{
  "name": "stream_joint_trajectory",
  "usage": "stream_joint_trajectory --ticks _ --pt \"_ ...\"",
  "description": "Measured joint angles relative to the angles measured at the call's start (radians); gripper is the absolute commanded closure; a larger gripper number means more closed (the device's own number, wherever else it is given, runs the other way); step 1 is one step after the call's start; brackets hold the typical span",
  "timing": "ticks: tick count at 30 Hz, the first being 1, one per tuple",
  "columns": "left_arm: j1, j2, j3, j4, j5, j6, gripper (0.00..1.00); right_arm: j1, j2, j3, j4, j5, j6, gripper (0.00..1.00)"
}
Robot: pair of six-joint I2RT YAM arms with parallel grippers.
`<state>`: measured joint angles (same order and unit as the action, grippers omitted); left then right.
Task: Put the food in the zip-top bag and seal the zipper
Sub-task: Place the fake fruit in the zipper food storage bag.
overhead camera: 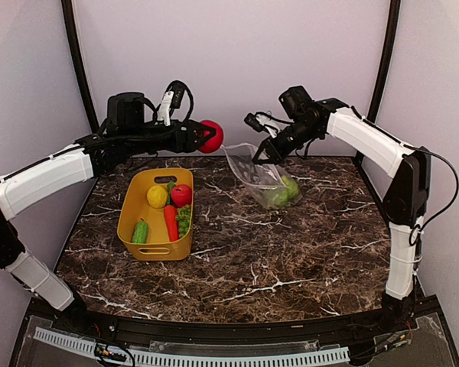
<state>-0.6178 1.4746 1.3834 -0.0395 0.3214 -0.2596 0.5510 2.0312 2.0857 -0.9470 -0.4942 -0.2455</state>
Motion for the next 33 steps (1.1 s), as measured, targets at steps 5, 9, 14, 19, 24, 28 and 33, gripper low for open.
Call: stream_joint_trajectory --ticks 5,9,14,19,24,28,33 --pt "-0.026 0.069 -0.032 0.221 0.042 -0.085 0.38 0.012 0.005 0.003 -0.003 0.001 0.001 1.0" --pt "-0.055 0.143 -0.032 0.364 0.061 -0.151 0.4 0.012 0.006 0.003 -0.004 0.0 0.012 1.0" --pt "-0.083 0.234 -0.029 0.445 0.064 -0.203 0.42 0.012 0.006 0.003 -0.005 0.0 0.021 1.0" --pt "-0.1 0.281 -0.032 0.461 0.063 -0.236 0.42 0.012 0.005 0.003 -0.005 0.001 0.023 1.0" --pt "-0.107 0.281 -0.051 0.479 0.053 -0.256 0.43 0.012 -0.002 0.002 -0.005 0.008 0.023 1.0" --pt "-0.109 0.281 -0.055 0.476 0.045 -0.258 0.44 0.012 -0.017 0.002 -0.004 0.021 0.023 1.0" --pt "-0.11 0.281 -0.058 0.476 0.023 -0.256 0.44 0.012 -0.034 -0.003 -0.004 0.027 0.022 1.0"
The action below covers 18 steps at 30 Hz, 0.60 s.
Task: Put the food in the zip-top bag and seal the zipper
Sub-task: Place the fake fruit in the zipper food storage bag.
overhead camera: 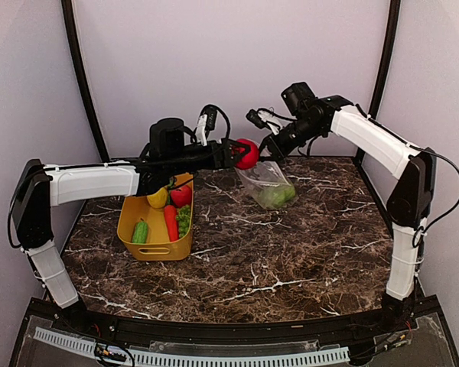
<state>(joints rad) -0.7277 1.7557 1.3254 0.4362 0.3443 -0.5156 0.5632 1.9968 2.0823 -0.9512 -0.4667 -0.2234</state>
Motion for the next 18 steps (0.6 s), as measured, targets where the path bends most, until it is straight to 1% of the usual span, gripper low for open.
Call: stream_joint_trajectory --ticks 6,11,18 --pt "0.0 0.0 -0.003 -0.029 -0.05 0.007 0.48 0.0 -0.011 -0.01 0.001 0.019 0.001 1.0" --pt "-0.001 0.005 0.002 -0.072 -0.139 -0.002 0.48 0.0 -0.013 -0.013 0.004 0.071 0.002 1.0" --pt "-0.002 0.08 0.073 -0.156 -0.233 -0.047 0.5 0.0 -0.013 -0.013 0.013 0.083 0.016 1.0"
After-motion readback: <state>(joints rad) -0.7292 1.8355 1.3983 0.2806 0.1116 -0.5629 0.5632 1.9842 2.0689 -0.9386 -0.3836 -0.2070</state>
